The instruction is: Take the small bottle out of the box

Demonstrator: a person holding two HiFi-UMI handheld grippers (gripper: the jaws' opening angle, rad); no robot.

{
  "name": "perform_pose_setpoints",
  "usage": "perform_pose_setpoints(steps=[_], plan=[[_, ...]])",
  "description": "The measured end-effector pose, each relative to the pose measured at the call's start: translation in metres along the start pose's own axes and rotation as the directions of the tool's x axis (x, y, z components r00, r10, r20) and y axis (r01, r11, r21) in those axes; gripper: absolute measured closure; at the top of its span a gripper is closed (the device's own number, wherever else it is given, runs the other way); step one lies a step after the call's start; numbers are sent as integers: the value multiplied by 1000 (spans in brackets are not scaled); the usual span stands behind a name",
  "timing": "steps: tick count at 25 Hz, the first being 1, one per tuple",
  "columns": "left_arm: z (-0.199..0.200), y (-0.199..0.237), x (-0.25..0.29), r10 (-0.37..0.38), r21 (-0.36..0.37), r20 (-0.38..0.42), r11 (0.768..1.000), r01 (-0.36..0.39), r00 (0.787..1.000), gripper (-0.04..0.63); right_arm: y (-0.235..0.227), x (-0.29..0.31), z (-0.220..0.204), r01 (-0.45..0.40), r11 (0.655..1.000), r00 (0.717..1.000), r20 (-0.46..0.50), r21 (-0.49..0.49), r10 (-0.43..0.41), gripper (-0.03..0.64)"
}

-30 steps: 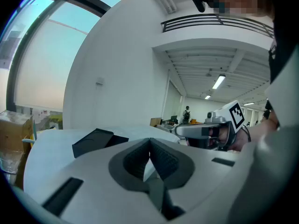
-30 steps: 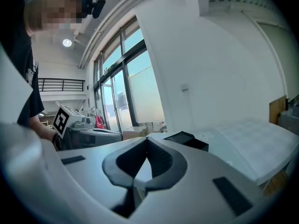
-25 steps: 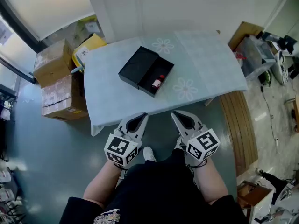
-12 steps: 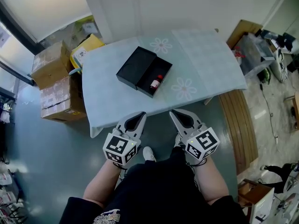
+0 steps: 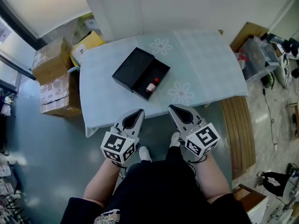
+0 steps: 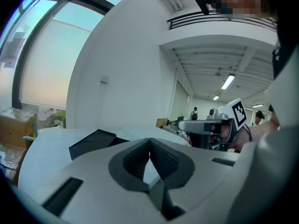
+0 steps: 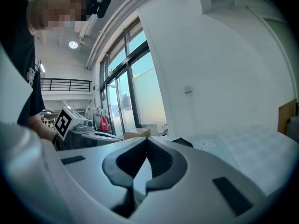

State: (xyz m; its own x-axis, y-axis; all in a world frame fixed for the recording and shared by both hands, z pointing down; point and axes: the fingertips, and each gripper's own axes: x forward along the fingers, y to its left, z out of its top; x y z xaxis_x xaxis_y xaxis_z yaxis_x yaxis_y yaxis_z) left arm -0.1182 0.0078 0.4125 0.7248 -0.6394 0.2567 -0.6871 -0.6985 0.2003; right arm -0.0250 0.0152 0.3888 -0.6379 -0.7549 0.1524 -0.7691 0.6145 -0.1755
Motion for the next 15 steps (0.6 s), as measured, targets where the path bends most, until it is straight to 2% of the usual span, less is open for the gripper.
perform_pose_setpoints(steps=[15], plan=[[8,-13,47,122,-24,6,992,-122,993,566,-57,2,11,-123,992,992,-12,-14,123,594]])
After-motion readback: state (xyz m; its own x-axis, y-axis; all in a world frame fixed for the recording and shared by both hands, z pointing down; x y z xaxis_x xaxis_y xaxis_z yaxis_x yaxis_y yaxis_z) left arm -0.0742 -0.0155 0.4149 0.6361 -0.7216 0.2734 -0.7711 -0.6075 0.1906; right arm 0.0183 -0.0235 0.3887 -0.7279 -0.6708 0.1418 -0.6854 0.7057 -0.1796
